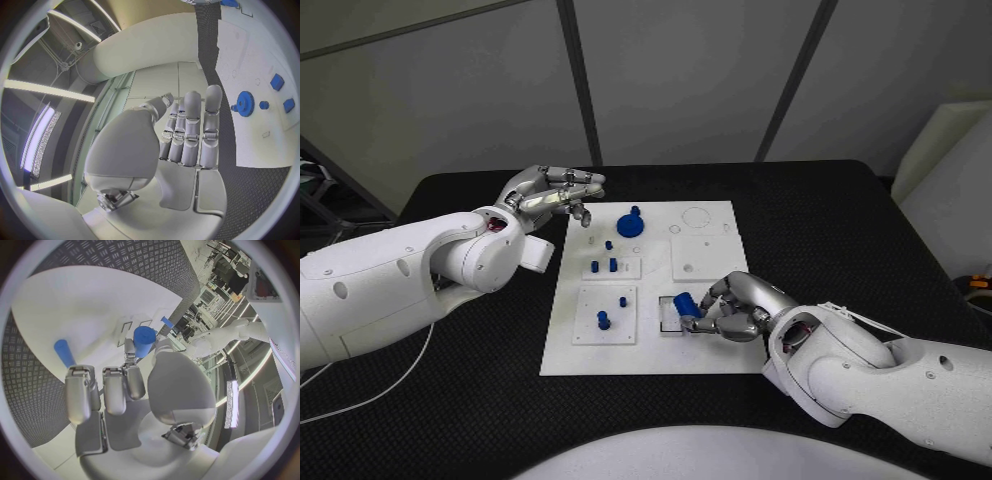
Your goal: Assemble the parts on the task board
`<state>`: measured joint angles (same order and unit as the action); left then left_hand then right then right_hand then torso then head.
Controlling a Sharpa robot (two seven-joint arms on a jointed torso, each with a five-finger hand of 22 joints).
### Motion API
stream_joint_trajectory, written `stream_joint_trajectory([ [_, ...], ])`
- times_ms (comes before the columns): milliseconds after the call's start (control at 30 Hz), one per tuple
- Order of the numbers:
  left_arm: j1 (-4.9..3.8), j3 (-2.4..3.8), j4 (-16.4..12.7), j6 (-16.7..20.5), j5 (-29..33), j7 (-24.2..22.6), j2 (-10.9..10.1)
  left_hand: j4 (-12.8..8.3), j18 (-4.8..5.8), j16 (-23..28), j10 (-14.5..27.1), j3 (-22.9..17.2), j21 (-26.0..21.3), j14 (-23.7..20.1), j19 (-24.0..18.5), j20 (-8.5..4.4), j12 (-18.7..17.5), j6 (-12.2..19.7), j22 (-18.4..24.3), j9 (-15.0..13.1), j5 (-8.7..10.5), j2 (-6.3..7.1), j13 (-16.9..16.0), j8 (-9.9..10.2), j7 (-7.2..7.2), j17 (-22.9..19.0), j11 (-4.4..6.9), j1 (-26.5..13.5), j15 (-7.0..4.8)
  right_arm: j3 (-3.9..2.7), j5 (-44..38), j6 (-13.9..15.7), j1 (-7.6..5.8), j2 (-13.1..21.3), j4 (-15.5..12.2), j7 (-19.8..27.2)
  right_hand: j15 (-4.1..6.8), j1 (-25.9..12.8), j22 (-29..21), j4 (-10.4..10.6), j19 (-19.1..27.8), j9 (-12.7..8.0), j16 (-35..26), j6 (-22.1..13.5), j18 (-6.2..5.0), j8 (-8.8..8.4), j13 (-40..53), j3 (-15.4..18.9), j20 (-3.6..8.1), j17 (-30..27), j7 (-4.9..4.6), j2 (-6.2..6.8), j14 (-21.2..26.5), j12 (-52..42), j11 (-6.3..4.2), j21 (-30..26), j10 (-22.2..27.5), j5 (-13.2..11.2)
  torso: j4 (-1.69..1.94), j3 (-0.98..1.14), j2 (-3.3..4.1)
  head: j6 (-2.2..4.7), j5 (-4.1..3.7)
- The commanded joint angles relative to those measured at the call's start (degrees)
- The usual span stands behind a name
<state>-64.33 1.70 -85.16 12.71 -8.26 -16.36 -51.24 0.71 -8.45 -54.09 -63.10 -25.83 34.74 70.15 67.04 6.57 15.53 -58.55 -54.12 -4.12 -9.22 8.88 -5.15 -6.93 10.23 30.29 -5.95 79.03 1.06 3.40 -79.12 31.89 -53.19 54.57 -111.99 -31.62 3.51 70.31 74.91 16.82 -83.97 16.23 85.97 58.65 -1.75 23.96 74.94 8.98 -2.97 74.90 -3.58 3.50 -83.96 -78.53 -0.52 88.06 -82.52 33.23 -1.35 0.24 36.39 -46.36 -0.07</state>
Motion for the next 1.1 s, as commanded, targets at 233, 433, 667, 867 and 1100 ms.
stream_joint_trajectory([
  [233,-0.07,0.04,-0.2,-0.6,0.2,-0.1,0.0,0.1,-2.00,0.2,0.4,0.3,-0.2,-0.1,-0.2,0.19,0.3,0.1,0.1,0.1,0.29,-0.13,-0.1,-0.3,0.25,-0.1,-0.14,-0.4,0.15,-0.07,0.9,-2.4,-0.11,-2.0,1.4,0.0,0.75,-1.5,12.5,0.0,-3.9,0.9,0.2,0.9,1.00,0.71,0.8,0.9,0.55,7.0,0.27,-0.40,-4.5,0.0,-0.34,0.2,-0.5,-1.1,-0.06,0.03,-0.02,-0.06,0.44],
  [433,-0.07,0.04,-0.2,-0.7,0.2,-0.1,0.0,0.1,-2.00,0.2,0.4,0.3,-0.2,-0.1,-0.2,0.19,0.3,0.1,0.1,0.1,0.29,-0.13,-0.1,-0.3,0.25,-0.1,-0.14,-0.4,0.15,-0.08,1.0,-4.0,-0.12,-2.9,2.3,-0.8,0.89,-2.1,12.5,0.0,-3.9,1.4,0.2,1.1,0.99,1.00,0.9,1.2,0.68,6.9,0.44,-0.47,-4.5,0.1,-0.48,0.2,-0.5,-1.7,0.01,0.03,-0.03,-0.02,0.56],
  [667,-0.07,0.04,-0.2,-0.7,0.2,-0.1,0.0,0.1,-2.00,0.2,0.4,0.3,-0.2,-0.1,-0.2,0.19,0.3,0.1,0.1,0.1,0.29,-0.13,-0.1,-0.3,0.25,-0.1,-0.14,-0.4,0.15,-0.09,0.8,-4.4,-0.13,-3.7,3.1,-1.2,1.00,-3.4,12.4,0.0,-3.8,2.1,0.0,1.0,0.96,1.25,0.8,1.8,0.83,6.7,0.54,-0.34,-4.4,0.5,-0.59,0.1,-0.4,-4.1,-0.09,0.04,0.00,-0.01,0.69],
  [867,-0.08,0.05,-0.2,-0.7,0.2,0.0,0.0,0.1,-2.00,0.2,0.4,0.3,-0.2,-0.1,-0.2,0.19,0.3,0.1,0.1,0.1,0.29,-0.13,-0.1,-0.3,0.25,-0.1,-0.14,-0.4,0.15,-0.10,0.6,-3.9,-0.14,-4.2,3.5,-0.8,0.93,-6.7,12.1,0.1,-3.5,3.6,-0.2,0.3,0.86,1.56,0.7,2.4,0.81,6.3,0.42,2.07,-4.3,1.1,-0.44,-0.2,-0.3,-14.9,-0.07,0.00,-0.03,-0.08,0.81],
  [1100,-0.08,0.05,-0.2,-0.8,0.2,0.1,0.0,0.1,-2.00,0.2,0.4,0.3,-0.2,-0.1,-0.2,0.19,0.3,0.1,0.1,0.1,0.29,-0.13,-0.1,-0.3,0.25,-0.1,-0.14,-0.4,0.15,-0.10,0.6,-3.2,-0.15,-4.3,3.7,-0.4,0.85,-9.3,11.9,0.2,-3.3,4.4,-0.4,-0.1,0.81,1.67,0.4,1.6,0.73,6.1,0.32,3.26,-4.3,1.6,-0.37,-0.3,-0.1,-19.0,-0.10,0.05,0.02,-0.01,0.88],
])
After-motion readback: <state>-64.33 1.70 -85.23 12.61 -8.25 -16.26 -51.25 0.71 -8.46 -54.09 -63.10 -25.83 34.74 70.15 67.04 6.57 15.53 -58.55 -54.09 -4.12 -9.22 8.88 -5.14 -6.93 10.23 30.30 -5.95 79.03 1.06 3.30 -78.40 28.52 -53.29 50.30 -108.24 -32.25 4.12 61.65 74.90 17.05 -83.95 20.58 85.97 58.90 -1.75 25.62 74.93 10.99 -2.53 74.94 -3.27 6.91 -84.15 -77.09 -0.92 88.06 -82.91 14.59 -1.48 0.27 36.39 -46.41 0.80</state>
